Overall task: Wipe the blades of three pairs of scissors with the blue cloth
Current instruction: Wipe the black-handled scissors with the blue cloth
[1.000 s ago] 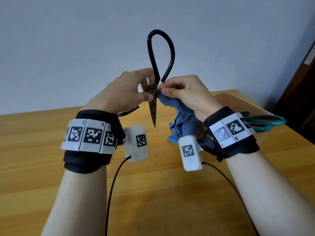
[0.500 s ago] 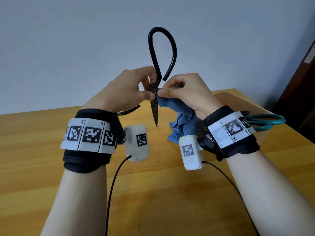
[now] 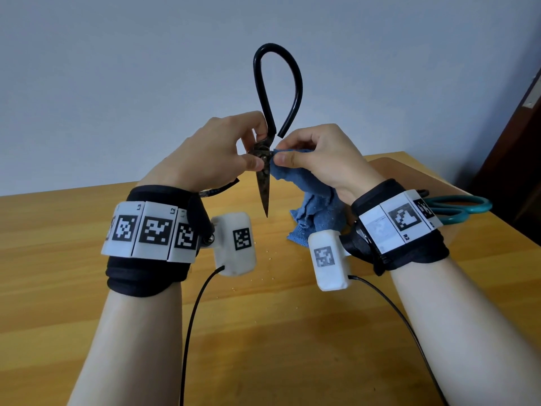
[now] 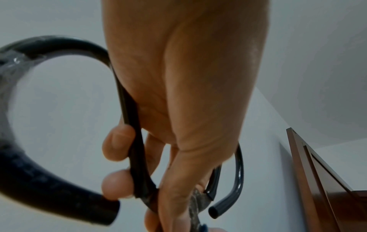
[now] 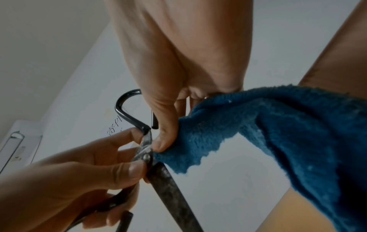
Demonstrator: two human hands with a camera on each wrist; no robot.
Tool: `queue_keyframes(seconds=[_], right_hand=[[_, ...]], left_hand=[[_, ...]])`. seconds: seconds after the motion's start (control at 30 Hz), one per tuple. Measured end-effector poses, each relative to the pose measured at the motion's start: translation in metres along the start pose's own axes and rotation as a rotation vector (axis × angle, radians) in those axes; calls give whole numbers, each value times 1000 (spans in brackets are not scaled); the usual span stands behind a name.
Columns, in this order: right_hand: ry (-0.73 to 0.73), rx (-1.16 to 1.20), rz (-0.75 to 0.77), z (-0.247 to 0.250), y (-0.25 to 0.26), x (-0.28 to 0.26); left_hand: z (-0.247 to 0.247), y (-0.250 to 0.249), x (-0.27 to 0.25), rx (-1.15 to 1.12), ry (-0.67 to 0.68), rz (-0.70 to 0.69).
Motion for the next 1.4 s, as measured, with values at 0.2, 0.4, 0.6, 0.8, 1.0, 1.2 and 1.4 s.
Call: queue_keyframes(seconds=[0.2, 0.4, 0.6, 0.8, 1.0, 1.2, 1.4], right_hand=[[21, -19, -2, -6, 2, -2], [5, 140, -97, 1, -4, -1], [40, 218, -118, -3, -2, -2], [-13, 199, -98, -1, -1, -3], [79, 247, -80, -3, -1, -3], [41, 179, -64, -8, -1, -4], [61, 193, -70, -1, -2, -2]], left_hand=[[2, 1, -1, -8, -3, 10], [0, 1, 0, 5, -4, -2], [1, 1, -1, 9, -7, 12], [-1, -3, 1, 16, 5, -4], [-2, 0, 0, 8, 13, 3], [-5, -3, 0, 12, 33, -3], [-6, -3, 1, 12, 23, -6]])
Point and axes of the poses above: each hand's wrist, its own x-axis towards the middle knuckle, its own z-axis out of the back of the hand, y = z × x, the point moved 8 cm from there along x, towards the middle knuckle, and after that the axes turned 11 degrees about -z, right-handed, at the moved point
